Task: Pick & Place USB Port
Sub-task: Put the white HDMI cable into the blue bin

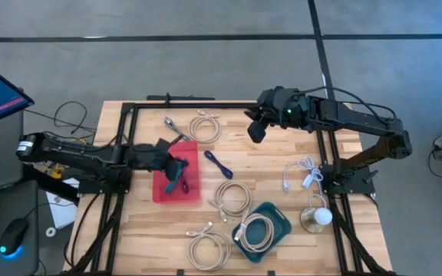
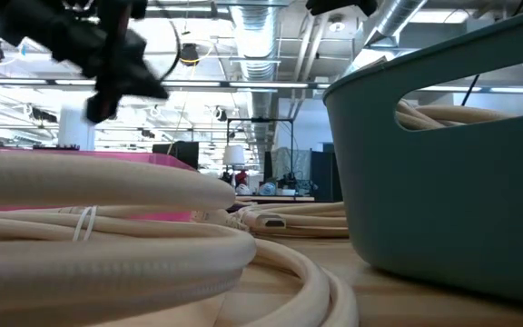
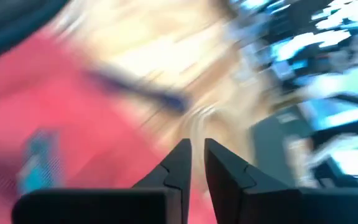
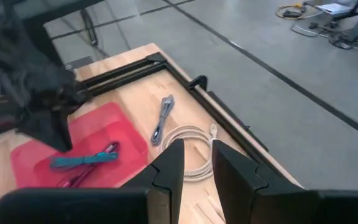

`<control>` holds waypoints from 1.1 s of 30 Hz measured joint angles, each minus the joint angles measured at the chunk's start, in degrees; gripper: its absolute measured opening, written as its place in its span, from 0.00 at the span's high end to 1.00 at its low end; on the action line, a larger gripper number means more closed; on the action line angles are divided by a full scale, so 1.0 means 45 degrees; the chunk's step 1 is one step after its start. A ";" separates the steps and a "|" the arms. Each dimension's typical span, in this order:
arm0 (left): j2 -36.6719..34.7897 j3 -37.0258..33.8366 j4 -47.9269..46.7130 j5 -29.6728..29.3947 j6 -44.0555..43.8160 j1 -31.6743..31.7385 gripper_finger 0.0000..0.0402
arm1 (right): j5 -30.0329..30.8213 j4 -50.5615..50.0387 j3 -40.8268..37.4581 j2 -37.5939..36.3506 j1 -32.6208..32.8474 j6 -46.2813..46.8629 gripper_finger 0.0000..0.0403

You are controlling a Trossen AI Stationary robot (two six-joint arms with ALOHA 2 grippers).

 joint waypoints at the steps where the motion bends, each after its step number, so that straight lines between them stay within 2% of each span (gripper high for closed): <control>1: 0.0000 0.0000 0.0759 -0.0001 0.0539 0.0000 0.91 | -0.0121 -0.0052 0.0000 -0.0005 0.0063 -0.0078 0.81; 5: 0.0000 0.0000 0.3107 0.0120 0.2359 0.0000 0.94 | -0.0244 -0.0210 0.0000 -0.0005 0.0335 -0.0106 0.81; 8: 0.0000 0.0000 0.4110 0.0344 0.3299 0.0000 0.96 | -0.0254 -0.0469 -0.0009 -0.0147 0.0550 -0.0111 0.81; 15: -0.0025 0.0000 0.5941 0.0399 0.3791 0.0005 0.99 | -0.0239 -0.0614 -0.0005 -0.1091 0.1241 -0.0104 0.81; 23: -0.0073 0.0005 0.9776 0.0414 0.5616 0.0005 0.97 | -0.0205 -0.0508 -0.0005 -0.2530 0.1903 -0.0103 0.81; 26: -0.0068 0.0005 1.0563 0.0432 0.6297 0.0005 0.98 | -0.0204 -0.0497 -0.0005 -0.2934 0.2032 -0.0101 0.81; 33: -0.0069 0.0005 1.1241 0.0433 0.6209 0.0005 0.97 | -0.0331 -0.0706 0.0003 -0.3269 0.2078 -0.0102 0.81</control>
